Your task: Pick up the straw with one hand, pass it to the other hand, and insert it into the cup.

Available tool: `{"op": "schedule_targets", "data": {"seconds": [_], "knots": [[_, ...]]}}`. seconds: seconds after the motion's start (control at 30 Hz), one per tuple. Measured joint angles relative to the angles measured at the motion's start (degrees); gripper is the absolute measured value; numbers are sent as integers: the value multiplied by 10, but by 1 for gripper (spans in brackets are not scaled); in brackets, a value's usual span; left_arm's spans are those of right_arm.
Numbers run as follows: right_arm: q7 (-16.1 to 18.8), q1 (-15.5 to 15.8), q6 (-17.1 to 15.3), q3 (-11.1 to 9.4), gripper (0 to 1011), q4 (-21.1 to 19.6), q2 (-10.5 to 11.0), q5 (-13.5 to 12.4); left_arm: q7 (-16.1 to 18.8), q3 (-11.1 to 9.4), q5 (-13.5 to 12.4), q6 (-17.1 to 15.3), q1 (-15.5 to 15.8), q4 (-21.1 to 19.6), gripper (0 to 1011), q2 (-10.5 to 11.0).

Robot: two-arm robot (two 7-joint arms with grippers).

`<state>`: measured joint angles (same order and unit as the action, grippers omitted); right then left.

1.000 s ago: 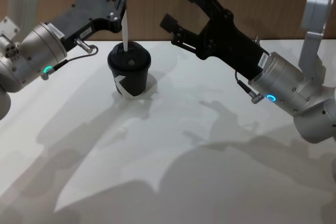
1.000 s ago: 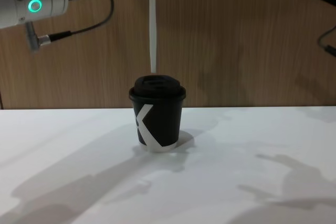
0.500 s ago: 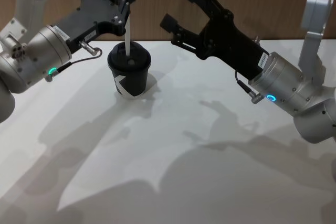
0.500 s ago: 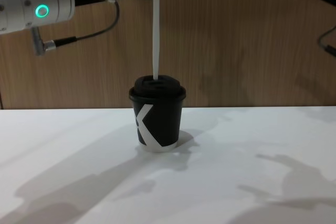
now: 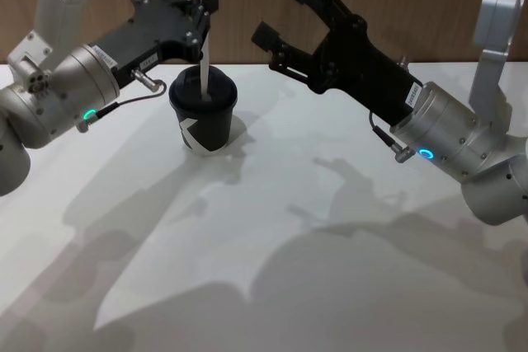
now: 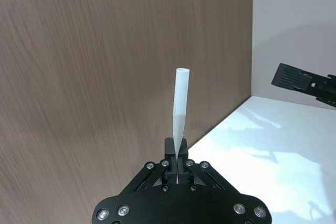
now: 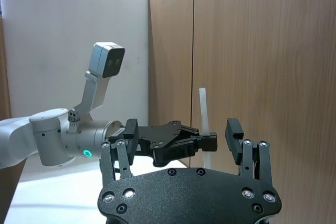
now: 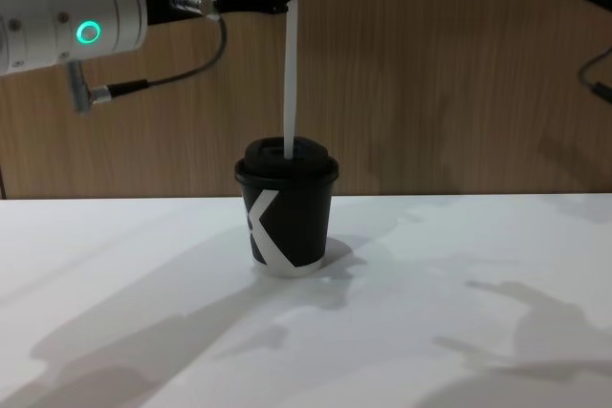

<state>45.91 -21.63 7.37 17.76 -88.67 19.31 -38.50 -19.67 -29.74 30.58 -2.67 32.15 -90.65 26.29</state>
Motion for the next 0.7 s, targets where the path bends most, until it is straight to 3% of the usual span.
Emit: {"op": "schedule_targets", "data": {"seconds": [0.7], "knots": [[0, 0, 0, 0, 1001, 0, 0, 0, -11, 6, 2, -5, 2, 34, 10, -21]]}}
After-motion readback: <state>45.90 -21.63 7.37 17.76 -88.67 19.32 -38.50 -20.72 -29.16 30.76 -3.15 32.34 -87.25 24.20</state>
